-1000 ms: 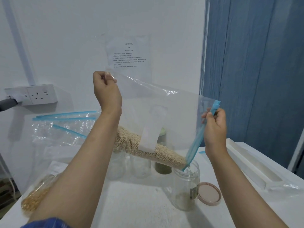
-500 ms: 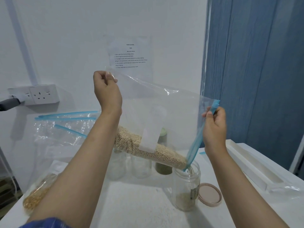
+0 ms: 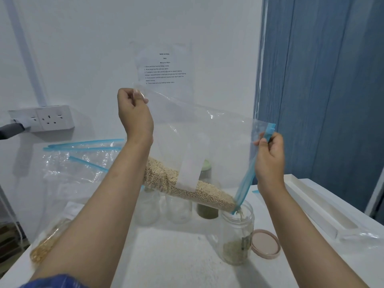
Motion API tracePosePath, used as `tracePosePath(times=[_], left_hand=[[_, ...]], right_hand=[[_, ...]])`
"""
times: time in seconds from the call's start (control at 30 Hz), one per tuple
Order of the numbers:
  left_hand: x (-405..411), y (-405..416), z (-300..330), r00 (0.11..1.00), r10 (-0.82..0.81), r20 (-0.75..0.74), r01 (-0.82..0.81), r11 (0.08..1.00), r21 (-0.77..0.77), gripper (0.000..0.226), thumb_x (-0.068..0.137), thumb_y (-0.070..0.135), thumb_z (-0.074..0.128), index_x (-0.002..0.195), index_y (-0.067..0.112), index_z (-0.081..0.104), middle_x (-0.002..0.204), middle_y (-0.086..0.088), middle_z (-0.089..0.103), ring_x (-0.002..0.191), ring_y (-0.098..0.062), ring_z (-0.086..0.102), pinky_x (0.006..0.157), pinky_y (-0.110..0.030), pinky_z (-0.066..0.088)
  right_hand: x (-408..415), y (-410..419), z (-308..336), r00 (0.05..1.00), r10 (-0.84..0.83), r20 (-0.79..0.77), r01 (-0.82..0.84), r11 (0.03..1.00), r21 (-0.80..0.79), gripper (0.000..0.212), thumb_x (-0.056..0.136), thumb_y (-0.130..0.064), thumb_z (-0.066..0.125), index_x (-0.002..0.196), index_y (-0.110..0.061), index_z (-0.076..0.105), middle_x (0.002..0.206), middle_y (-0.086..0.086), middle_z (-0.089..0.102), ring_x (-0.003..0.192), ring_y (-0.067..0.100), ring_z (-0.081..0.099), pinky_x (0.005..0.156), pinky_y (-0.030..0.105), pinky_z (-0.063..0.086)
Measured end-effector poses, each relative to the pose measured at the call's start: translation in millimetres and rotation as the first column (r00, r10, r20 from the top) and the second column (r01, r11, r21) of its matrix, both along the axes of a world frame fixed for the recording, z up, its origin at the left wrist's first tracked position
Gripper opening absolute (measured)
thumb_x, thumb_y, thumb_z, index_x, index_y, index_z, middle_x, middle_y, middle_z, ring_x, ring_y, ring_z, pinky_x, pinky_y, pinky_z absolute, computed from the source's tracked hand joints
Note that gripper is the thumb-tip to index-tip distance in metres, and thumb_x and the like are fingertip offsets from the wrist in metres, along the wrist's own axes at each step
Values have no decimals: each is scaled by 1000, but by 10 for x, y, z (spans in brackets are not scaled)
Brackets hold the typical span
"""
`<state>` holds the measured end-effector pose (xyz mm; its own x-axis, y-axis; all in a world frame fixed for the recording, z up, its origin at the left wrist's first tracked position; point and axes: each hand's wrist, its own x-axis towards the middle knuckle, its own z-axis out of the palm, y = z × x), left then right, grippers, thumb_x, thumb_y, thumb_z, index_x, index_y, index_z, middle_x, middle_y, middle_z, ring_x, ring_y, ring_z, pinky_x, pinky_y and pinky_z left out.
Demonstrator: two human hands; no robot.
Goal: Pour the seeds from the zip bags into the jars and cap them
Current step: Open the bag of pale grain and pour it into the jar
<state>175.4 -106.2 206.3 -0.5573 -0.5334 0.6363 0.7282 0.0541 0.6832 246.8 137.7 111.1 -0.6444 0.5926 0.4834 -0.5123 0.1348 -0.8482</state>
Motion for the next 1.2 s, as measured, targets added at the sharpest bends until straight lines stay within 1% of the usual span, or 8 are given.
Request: tracePosePath(times=[0.13,0.2,0.4,0.57,0.73,0.87,1.1,1.2], left_hand=[[-30,-20,4,1000,-24,-3,24,1000,4,17,98,25,42,81,27,43,75,7,57,74,-16,51,75,-33,41],[-35,-24,8,999,-33,-6,33,999,7,17,98,24,42,81,27,43,74,8,57,74,-15,51,76,-33,41],[-56,-30,4,998,-56,-10,56,998,18,16,97,26,42,82,28,44,76,6,58,72,-14,51,75,-35,40],[-77,-42,-1,998,-63,-15,63,998,25,17,98,25,43,82,27,44,73,8,57,73,-14,51,76,-35,40],[-83,-33,2,998,-62,-21,62,998,23,17,98,24,43,81,27,43,72,8,57,72,-14,52,76,-34,40],[-75,-27,12,998,-59,-23,60,998,16,17,98,23,43,82,27,43,73,8,57,72,-12,52,77,-34,41],[-64,-27,23,998,-56,-20,56,998,-1,16,97,25,43,81,28,44,73,9,58,72,-14,51,76,-34,41],[-57,-18,29,998,-54,-23,54,999,-6,17,97,24,42,80,28,43,73,9,57,72,-14,50,77,-34,41]], right_hand=[[-16,-1,-8,1000,2,2,-2,1000,0,14,107,-19,37,104,-24,50,93,-14,57,100,11,56,102,42,46],[-23,-4,-7,1000,3,4,-3,1000,-4,15,107,-19,37,102,-25,50,93,-14,58,101,13,57,103,43,46],[-11,3,0,1000,3,-8,-3,1000,-23,15,107,-15,37,104,-22,50,91,-16,56,91,2,53,96,28,42],[9,20,8,1000,1,-20,-2,999,-38,19,106,-13,37,97,-24,50,94,-16,57,95,2,53,95,23,39],[27,27,-7,1000,0,-18,-1,999,-39,26,106,-12,38,92,-31,49,97,-14,58,101,7,54,97,24,41],[40,36,-19,1000,-4,-17,3,999,-40,26,106,-12,38,92,-32,49,92,-13,58,97,7,54,93,23,40],[90,33,-12,1000,-13,-8,12,999,-47,26,106,-12,38,93,-31,50,89,-17,57,93,4,54,90,22,39],[105,40,-18,1000,-7,0,7,999,-49,18,106,-13,38,100,-25,51,89,-18,57,91,1,53,90,23,40]])
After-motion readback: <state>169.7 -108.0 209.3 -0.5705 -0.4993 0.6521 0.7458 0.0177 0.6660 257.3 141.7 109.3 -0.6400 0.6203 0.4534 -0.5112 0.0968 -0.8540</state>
